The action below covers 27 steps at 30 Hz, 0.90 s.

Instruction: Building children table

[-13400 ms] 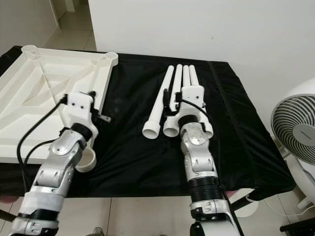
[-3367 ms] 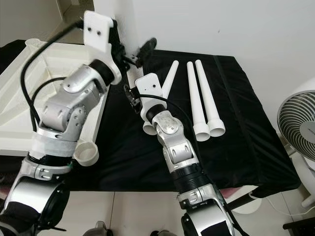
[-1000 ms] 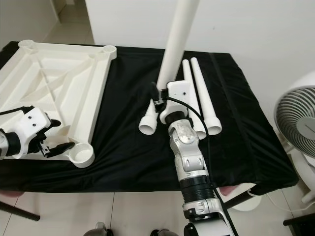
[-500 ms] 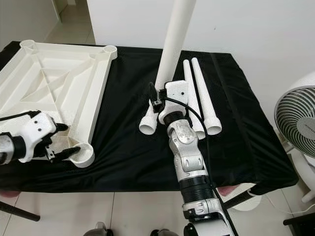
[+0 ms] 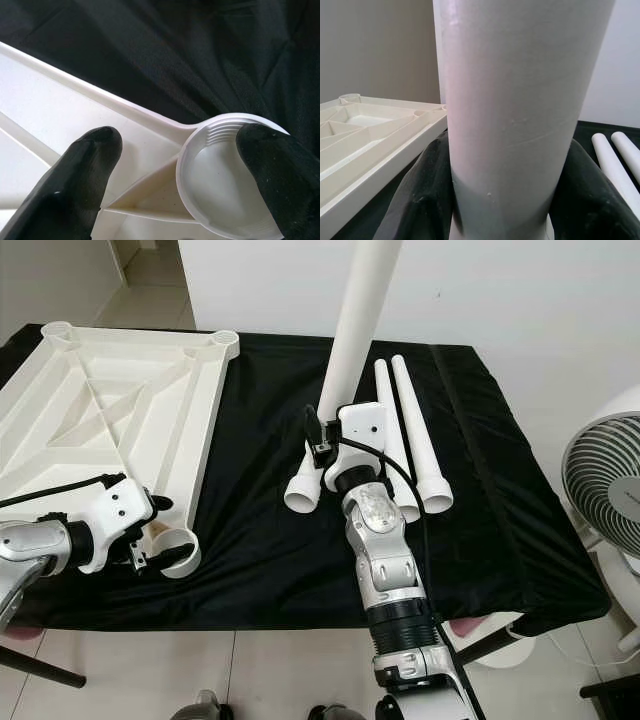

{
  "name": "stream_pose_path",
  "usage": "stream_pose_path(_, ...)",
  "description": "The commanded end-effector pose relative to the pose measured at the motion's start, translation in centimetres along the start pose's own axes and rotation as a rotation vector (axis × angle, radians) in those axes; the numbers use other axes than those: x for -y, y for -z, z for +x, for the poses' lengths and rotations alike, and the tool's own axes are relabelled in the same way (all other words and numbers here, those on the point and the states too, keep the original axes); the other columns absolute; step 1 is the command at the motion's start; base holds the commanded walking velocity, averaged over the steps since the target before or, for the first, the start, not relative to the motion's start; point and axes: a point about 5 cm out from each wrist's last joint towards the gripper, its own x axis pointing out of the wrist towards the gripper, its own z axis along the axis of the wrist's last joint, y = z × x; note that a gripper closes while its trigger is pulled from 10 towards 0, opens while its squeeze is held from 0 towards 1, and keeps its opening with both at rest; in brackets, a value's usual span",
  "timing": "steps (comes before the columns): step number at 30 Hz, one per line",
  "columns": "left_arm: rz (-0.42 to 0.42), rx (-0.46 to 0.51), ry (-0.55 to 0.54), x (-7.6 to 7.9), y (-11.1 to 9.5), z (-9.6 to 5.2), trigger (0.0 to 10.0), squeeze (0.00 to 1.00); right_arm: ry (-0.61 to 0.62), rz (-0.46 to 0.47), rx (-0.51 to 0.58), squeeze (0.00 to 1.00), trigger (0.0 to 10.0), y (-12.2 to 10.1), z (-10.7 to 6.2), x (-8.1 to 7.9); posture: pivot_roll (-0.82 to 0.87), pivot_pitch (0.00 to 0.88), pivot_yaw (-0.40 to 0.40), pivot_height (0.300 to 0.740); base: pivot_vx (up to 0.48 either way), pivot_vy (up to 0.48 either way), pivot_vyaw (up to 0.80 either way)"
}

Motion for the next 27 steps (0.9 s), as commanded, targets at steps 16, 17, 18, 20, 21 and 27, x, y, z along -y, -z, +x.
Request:
stream_pose_path(16, -0.024, 0.372, -0.012, 3.2, -7.0, 10.0, 10.0, 0.00, 0.014, 0.066, 0.047, 0.00, 10.0, -0.9, -1.5, 1.0, 0.10, 0.102, -0.037, 0.740, 0.000, 0.000, 0.00)
stream_pose_path(17, -0.024, 0.372, -0.012, 3.2, -7.0, 10.0, 10.0, 0.00, 0.014, 0.066, 0.047, 0.00, 10.0, -0.9, -1.5, 1.0, 0.10, 0.102, -0.037, 0.740, 0.000, 0.000, 0.00)
stream_pose_path(18, -0.012, 0.387, -0.011, 3.2, -7.6, 10.4, 10.0, 0.00, 0.014, 0.065, 0.047, 0.00, 10.0, -1.0, -1.5, 1.1, 0.10, 0.102, -0.037, 0.740, 0.000, 0.000, 0.00)
stream_pose_path(20, -0.009, 0.406, -0.016, 3.2, -8.3, 11.0, 10.0, 0.00, 0.013, 0.069, 0.052, 0.00, 10.0, -1.0, -1.6, 1.1, 0.10, 0.100, -0.041, 0.740, 0.000, 0.000, 0.00)
stream_pose_path(21, -0.009, 0.406, -0.016, 3.2, -8.3, 11.0, 10.0, 0.00, 0.013, 0.069, 0.052, 0.00, 10.0, -1.0, -1.6, 1.1, 0.10, 0.100, -0.041, 0.740, 0.000, 0.000, 0.00)
stream_pose_path(27, -0.004, 0.452, -0.072, 2.5, -9.8, 12.5, 10.0, 0.00, -0.002, 0.095, 0.089, 0.00, 10.0, -1.6, -1.8, 1.3, 0.09, 0.095, -0.037, 0.740, 0.000, 0.000, 0.00)
